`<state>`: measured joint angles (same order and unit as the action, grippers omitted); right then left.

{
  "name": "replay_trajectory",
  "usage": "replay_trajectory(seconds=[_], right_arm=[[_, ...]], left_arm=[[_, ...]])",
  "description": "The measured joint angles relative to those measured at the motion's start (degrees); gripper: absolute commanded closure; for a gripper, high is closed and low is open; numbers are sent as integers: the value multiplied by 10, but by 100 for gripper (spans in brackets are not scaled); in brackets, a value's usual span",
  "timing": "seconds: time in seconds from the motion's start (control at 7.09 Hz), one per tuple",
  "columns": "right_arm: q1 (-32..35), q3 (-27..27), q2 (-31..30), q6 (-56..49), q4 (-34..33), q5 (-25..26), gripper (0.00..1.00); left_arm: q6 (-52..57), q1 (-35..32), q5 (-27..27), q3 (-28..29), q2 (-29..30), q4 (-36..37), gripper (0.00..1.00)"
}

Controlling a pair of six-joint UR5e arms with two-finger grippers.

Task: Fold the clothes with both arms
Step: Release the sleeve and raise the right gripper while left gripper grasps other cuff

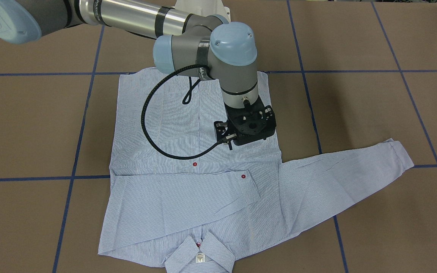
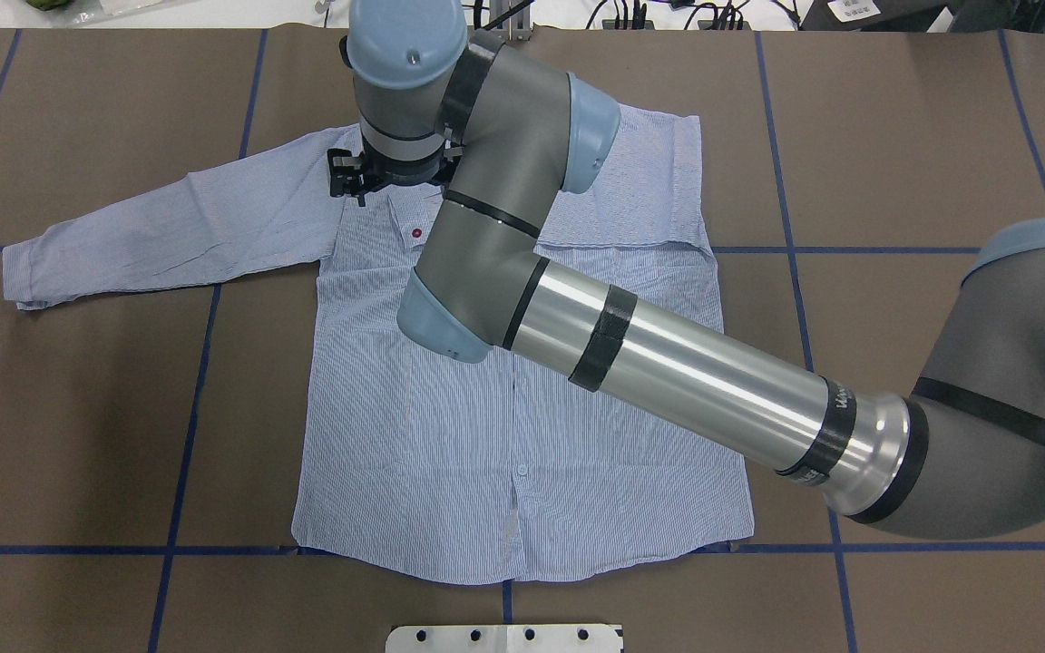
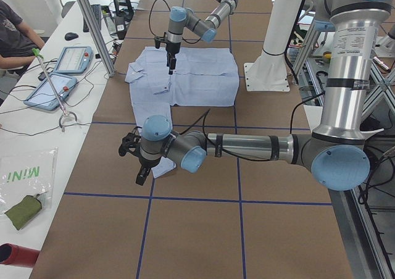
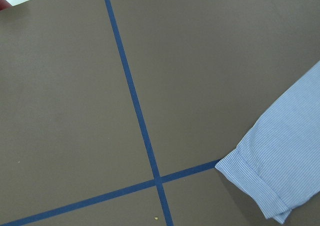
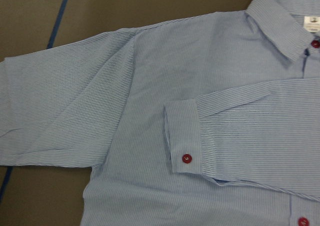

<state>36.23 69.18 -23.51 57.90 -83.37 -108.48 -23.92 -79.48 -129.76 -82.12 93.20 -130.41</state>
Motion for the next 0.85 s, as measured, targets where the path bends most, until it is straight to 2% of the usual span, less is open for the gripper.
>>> replay_trajectory(seconds=[0.28,0.56,0.85], right_arm=[[40,82,-46,-3,-95,-32,0],[83,184,-141,-24,-124,-68,0],[113,236,-205,-65,-127,-89,0]], left_arm=[[-173,41,0,42,-5,-118,1],[-317,88,23,59,-6,-185,6],[-424,139,69,72,-9,-238,6]])
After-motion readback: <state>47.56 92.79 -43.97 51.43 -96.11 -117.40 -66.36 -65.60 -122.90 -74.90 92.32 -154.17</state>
